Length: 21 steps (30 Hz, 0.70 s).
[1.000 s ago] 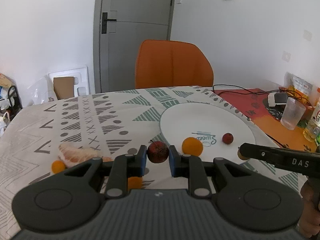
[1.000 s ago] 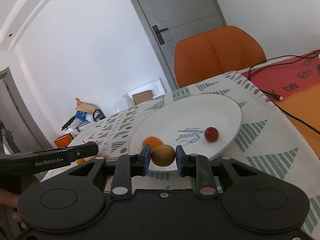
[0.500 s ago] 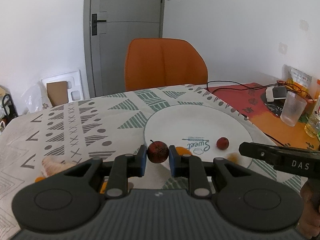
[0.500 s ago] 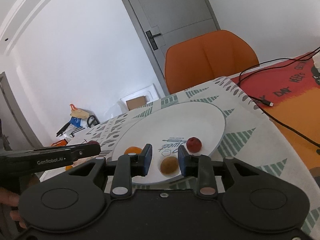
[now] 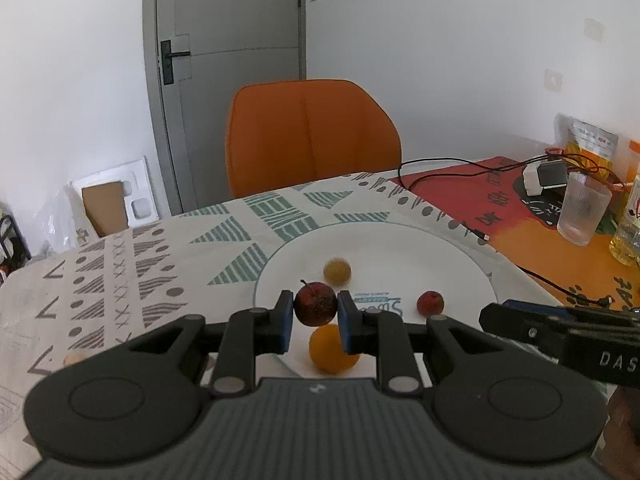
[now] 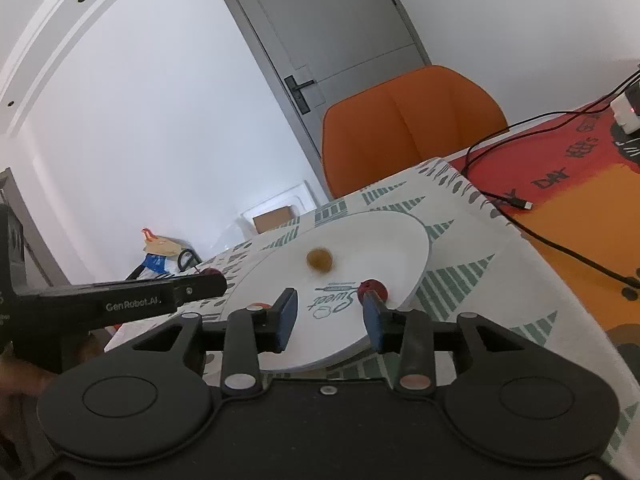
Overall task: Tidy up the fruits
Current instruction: 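Lower the dark red plum onto the plate and open the left gripper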
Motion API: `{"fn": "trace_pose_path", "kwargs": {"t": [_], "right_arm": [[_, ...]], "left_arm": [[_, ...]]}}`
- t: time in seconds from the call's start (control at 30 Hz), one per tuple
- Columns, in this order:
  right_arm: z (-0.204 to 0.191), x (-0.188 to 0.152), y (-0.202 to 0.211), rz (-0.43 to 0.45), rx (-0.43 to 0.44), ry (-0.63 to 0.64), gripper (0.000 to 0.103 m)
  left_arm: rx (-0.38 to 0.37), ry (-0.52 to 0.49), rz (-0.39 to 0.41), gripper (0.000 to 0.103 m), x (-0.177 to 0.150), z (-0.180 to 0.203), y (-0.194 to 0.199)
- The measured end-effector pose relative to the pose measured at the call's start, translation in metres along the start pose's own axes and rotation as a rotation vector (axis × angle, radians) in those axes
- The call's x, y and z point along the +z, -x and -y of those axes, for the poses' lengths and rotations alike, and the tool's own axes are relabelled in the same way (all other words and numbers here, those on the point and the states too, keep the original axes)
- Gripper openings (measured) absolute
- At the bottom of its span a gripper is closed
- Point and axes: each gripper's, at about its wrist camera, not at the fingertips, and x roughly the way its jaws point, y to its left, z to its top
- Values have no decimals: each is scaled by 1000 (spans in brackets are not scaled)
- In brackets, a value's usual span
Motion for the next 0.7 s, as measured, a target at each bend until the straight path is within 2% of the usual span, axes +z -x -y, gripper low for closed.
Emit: {"fn": "trace_pose_path", "kwargs": {"t": [0.13, 0.3, 0.4, 0.47, 0.53, 0.67, 0.7], "right_arm": [[3, 1, 2, 5, 4, -17, 42], [3, 0, 1, 5, 0, -11, 49], [1, 0, 1, 2, 4, -8, 58], [-1, 0, 1, 2, 6, -5, 63], [-4, 0, 0, -4, -3, -8, 71], [-14, 2, 1, -13, -23, 16, 78], [-18, 2, 2, -11, -25, 23, 85]], "left_arm": [[2, -5, 6, 22, 5, 4, 1], [19, 17, 16, 28, 9, 2, 9], [33, 32, 12, 41, 7, -2, 16], [50, 41, 21, 58, 4, -8, 23], [65, 59, 31, 65, 1, -15, 29], [95, 105, 52, 76, -3, -31, 42], [101, 117, 59, 77, -5, -35, 45]]}}
